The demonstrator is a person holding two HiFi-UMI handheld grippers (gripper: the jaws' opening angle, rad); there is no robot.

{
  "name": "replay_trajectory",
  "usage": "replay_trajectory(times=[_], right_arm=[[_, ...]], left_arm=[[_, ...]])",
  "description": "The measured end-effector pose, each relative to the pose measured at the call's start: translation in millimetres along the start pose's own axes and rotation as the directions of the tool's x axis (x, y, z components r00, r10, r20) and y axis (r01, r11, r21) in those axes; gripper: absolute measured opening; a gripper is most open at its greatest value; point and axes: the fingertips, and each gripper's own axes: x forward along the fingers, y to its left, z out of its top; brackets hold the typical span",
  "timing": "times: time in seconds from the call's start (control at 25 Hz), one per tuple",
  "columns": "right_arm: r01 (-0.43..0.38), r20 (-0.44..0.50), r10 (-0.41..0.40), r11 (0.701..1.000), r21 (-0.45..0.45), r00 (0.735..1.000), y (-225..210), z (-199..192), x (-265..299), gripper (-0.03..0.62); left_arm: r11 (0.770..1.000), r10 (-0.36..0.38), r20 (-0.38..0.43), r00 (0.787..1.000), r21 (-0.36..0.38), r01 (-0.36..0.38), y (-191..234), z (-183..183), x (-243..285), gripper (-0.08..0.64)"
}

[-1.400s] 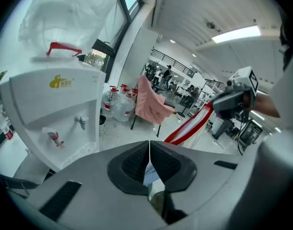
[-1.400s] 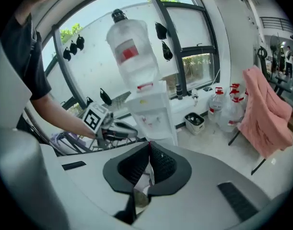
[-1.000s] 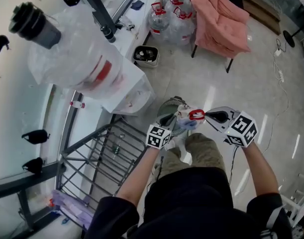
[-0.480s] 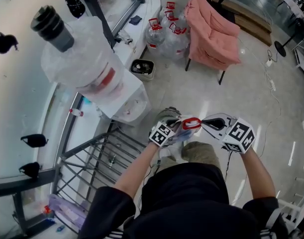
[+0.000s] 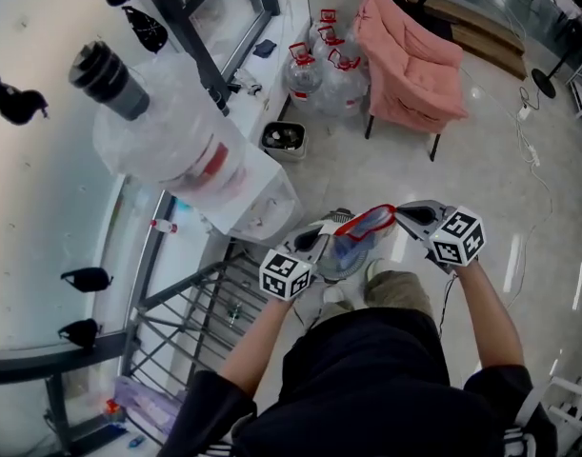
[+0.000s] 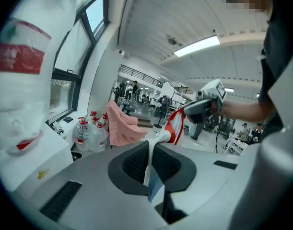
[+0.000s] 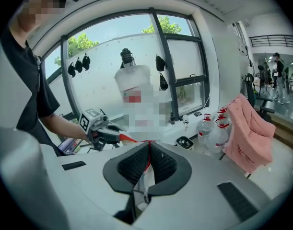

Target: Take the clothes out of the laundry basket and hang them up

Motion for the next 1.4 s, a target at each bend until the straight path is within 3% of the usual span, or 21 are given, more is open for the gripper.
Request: replay_trajectory(times=[0.2, 0.4, 0.6, 0.72, 0.84, 0.96, 1.08, 1.28, 1.4], right_arm=[[0.015, 0.098, -0.015, 1.000, 0.006, 0.995, -10.1, 16.2, 13.7, 0.004], [-0.050, 0.255, 0.035, 0.997, 0.052, 0.966, 1.5, 28.9, 19.4, 0.005], [-0.142, 0.366, 0.131, 0.990, 0.005, 0.922, 32.0, 32.8, 25.1, 0.018], [-0.197, 0.359, 0.190, 0.980, -0.019, 0.914, 51.8, 23.5, 36.1, 0.141], [-0.209, 0.298, 0.226, 0.974, -0.089, 0.927, 75.4, 8.7, 58.8, 0.210], [-0.193, 0.247, 0.242, 0.959, -0.205, 0.938, 109.4, -1.3, 83.0, 0.245], [-0.161, 0.256, 0.236, 0.945, -0.284, 0.937, 138.6, -3.5, 101.8, 0.252], [-0.176, 0.257, 0.242, 0.951, -0.254, 0.936, 148.0, -11.7, 118.2, 0.240], [-0.174, 0.303, 0.241, 0.957, -0.232, 0.922, 126.9, 0.8, 93.5, 0.015]], left_arm=[[0.998, 0.032, 0.141, 0.990, -0.065, -0.023, 4.3, 62.2, -28.6, 0.009], [0.998, 0.059, 0.233, 0.971, 0.015, -0.064, 3.4, 124.3, -53.5, 0.009], [0.995, 0.089, 0.342, 0.935, 0.006, -0.097, 3.2, 174.2, -86.8, 0.009], [0.992, 0.111, 0.383, 0.917, 0.020, -0.128, -2.2, 194.5, -106.9, 0.009], [0.987, 0.148, 0.419, 0.896, 0.001, -0.163, -7.3, 203.8, -125.4, 0.009], [0.981, 0.185, 0.443, 0.877, -0.029, -0.192, -11.3, 208.9, -136.7, 0.009], [0.974, 0.218, 0.460, 0.861, -0.052, -0.219, -17.3, 213.7, -140.3, 0.009], [0.933, 0.347, 0.473, 0.810, -0.087, -0.349, -35.5, 214.1, -156.0, 0.009], [0.877, 0.465, 0.456, 0.759, -0.118, -0.466, -36.7, 204.9, -178.0, 0.009]])
